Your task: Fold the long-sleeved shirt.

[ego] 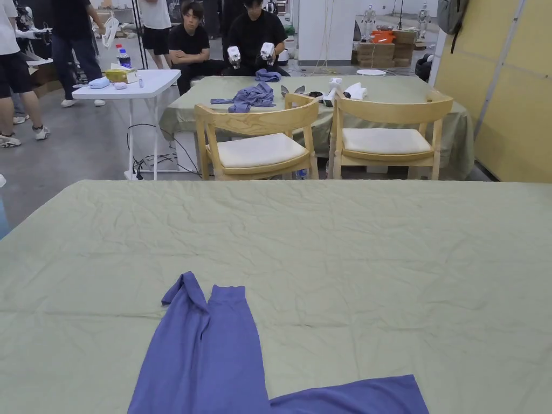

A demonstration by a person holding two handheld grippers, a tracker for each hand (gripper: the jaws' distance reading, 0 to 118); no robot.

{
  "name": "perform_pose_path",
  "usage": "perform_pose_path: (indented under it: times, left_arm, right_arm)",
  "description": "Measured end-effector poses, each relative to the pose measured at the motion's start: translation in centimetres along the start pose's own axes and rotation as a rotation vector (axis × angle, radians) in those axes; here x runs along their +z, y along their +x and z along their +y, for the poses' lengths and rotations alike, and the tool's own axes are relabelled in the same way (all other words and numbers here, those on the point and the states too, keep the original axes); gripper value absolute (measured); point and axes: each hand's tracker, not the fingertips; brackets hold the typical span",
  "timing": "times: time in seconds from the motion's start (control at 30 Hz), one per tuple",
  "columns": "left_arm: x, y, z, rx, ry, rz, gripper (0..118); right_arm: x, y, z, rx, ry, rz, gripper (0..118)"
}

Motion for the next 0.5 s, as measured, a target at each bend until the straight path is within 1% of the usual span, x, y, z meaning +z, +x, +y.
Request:
perform_pose_path:
  times: [0.03, 0.1, 0.13, 0.17, 0.2, 0.23, 0.27, 0.3, 0.33, 0.37, 0.4, 0.43, 0.47, 0.5]
  left_arm:
    - [0.9, 0.7, 0.2, -0.005, 0.052, -0.049, 113]
    - [3.1, 2.0, -0.1, -0.005, 0.077, -0.074, 115]
    - [4.2, 2.9, -0.8, -0.003, 0.061, -0.072, 113]
    - [4.9, 3.5, -1.0, -0.020, 0.020, -0.075, 100]
    - [5.6, 4.0, -1.3, -0.039, -0.053, -0.097, 65]
    - [5.9, 4.5, -1.8, -0.069, -0.058, -0.106, 46]
    - [6.2, 4.9, -2.5, -0.107, -0.038, -0.066, 46]
    - [6.8, 5.7, -2.9, -0.138, 0.020, 0.004, 1]
    - [7.1, 6.3, -3.1, -0.140, 0.019, -0.002, 3]
    - [7.5, 6.5, -2.9, -0.115, 0.005, -0.035, 3]
    - [5.6, 2.9, -3.4, -0.083, -0.008, -0.076, 3]
    - [5.5, 2.3, -3.4, -0.032, -0.006, -0.095, 3]
    - [5.3, 1.7, -3.4, 0.006, 0.006, -0.104, 3]
    - [4.9, 1.2, -3.5, 0.012, 0.006, -0.104, 3]
  right_arm:
    - [0.5, 0.3, 0.3, -0.043, -0.003, -0.037, 109]
    - [2.0, -0.1, 0.7, -0.110, -0.045, -0.071, 109]
    - [2.6, -0.5, 0.8, -0.140, -0.056, -0.052, 97]
    - [3.8, -0.1, 0.8, -0.154, -0.059, 0.005, 72]
    - [4.5, -0.7, 0.9, -0.170, -0.048, 0.049, 43]
    - [5.0, -1.3, 1.0, -0.186, -0.022, 0.081, 24]
    - [5.2, -2.4, 1.2, -0.183, 0.006, 0.095, 24]
    - [6.4, -3.8, 1.6, -0.169, 0.013, 0.078, 3]
    - [6.6, -5.1, 2.2, -0.135, 0.029, 0.109, 3]
    - [6.7, -6.7, 3.1, -0.090, 0.043, 0.164, 3]
    - [6.5, -8.7, 4.3, -0.058, 0.054, 0.215, 3]
    - [3.7, -7.6, 5.8, -0.027, 0.063, 0.273, 4]
    - [2.7, -9.4, 7.4, -0.001, 0.079, 0.344, 12]
    - [1.5, -11.6, 9.3, 0.021, 0.084, 0.404, 30]
